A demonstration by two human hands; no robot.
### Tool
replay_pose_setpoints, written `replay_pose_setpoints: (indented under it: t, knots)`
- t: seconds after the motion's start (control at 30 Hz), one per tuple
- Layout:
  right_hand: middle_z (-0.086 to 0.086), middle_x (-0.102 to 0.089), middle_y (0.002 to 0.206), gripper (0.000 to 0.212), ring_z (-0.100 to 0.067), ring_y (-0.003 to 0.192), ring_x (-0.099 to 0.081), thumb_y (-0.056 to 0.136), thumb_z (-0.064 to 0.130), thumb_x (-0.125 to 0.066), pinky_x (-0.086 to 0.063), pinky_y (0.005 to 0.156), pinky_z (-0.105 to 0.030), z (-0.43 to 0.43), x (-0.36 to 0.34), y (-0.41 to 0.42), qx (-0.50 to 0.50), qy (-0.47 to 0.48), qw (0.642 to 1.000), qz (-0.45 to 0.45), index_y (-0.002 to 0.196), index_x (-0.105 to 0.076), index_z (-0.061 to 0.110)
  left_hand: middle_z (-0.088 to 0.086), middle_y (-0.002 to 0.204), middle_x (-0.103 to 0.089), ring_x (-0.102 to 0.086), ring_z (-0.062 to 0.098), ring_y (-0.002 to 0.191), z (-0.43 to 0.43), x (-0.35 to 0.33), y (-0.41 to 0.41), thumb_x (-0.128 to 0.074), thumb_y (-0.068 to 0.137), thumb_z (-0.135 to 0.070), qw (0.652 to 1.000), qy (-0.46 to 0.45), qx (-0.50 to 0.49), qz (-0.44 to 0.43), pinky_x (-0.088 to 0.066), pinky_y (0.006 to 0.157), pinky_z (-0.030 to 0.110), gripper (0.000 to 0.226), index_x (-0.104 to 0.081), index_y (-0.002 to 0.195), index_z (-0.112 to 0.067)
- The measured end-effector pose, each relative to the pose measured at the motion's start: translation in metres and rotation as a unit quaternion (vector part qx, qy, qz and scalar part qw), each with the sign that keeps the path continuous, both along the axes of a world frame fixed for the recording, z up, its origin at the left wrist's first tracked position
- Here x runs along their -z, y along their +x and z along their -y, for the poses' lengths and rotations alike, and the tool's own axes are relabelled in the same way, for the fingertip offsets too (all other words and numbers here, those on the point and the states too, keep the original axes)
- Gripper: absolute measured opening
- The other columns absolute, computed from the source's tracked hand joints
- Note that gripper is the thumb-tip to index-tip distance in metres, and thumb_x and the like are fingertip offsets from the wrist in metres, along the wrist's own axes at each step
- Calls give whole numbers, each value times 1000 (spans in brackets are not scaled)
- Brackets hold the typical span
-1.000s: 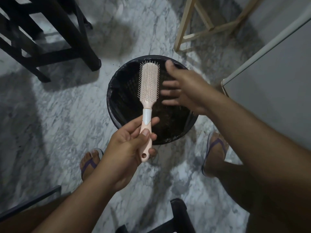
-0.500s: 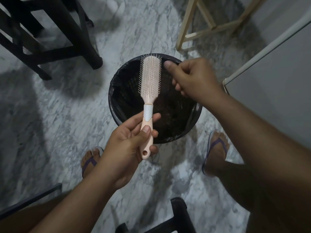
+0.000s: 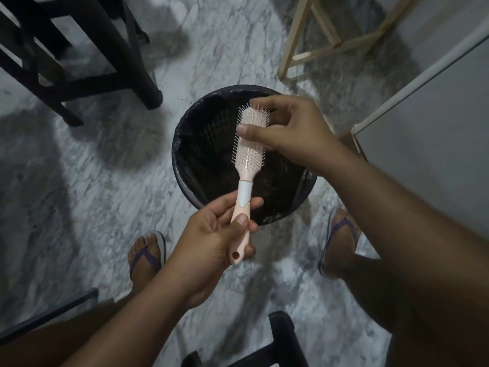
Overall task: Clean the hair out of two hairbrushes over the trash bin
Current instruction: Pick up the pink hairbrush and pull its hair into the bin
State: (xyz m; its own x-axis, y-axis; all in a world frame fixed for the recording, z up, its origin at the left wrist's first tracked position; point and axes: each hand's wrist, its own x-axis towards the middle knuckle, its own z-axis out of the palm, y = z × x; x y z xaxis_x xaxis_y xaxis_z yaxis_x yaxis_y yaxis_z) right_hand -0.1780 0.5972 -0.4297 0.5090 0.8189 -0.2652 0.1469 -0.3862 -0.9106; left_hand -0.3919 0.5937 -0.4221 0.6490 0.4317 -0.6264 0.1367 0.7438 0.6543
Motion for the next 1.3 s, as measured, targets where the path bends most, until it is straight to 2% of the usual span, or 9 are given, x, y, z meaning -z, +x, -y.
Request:
replay_pose_setpoints:
  t: [0.13,0.27,0.4,0.47,0.57,0.7,0.8,1.0,1.3]
  knots:
    - [-2,-79,81,18,-10,74,-74,86,33,-77,-59,68,-30,0,-4,12,69,25,997,41,87,-81,15,3,123,-72,-59,11,76,7,2,-1,-54,94,0,999,34,24,-6,-49,60,31,36,-65,124,-17]
    - [-2,-77,79,30,-10,69,-73,99,27,-60,-61,70,-33,-1,-5,18,83,-17,992,97,85,-78,8,1,125,-71,-59,12,80,6,3,-1,-55,95,0,998,52,36,-13,-50,63,31,37,-64,126,-18]
    - [-8,-72,76,34,-11,52,-71,109,22,-38,-61,53,-27,-6,-14,17,169,2,984,-53,91,-61,4,2,124,-71,-58,13,78,6,1,-1,-53,95,2,999,42,18,-10,-49,61,32,37,-64,125,-16]
    - [-9,-73,81,34,-17,61,-73,109,23,-35,-64,61,-34,-7,-16,17,167,8,986,-26,91,-60,8,2,123,-72,-59,12,77,5,1,-1,-53,95,2,999,42,12,-13,-49,60,32,37,-64,125,-16]
    - [-2,-73,102,30,-18,94,-72,100,37,-53,-60,87,-44,-2,-15,2,39,3,991,130,105,-68,12,1,123,-72,-60,11,77,3,2,0,-54,95,2,999,42,9,-20,-50,61,32,37,-63,127,-15]
    - [1,-47,141,90,-16,130,-46,66,61,-81,-41,100,-28,5,-18,-24,-157,-114,949,247,140,-44,25,-1,121,-72,-62,11,78,7,5,1,-56,96,1,998,49,15,-39,-50,63,32,37,-63,127,-17]
    - [1,-50,128,79,-16,116,-50,64,47,-86,-42,86,-26,4,-13,-25,-142,-115,942,282,129,-50,22,-4,119,-73,-61,10,79,11,6,0,-55,96,1,996,61,27,-50,-50,64,30,37,-63,127,-19]
    - [12,-63,79,13,-4,77,-61,75,28,-74,-47,65,-16,-3,-15,-9,-2,-67,953,295,86,-74,20,-7,117,-73,-63,7,77,17,5,0,-56,96,1,993,90,56,-57,-52,65,29,38,-63,127,-22]
    - [6,-69,68,13,4,58,-60,92,24,-69,-37,49,3,-5,-8,4,18,-74,968,239,86,-78,17,-3,121,-71,-60,11,80,16,6,-2,-53,98,0,996,44,64,-32,-50,65,33,37,-62,128,-19]
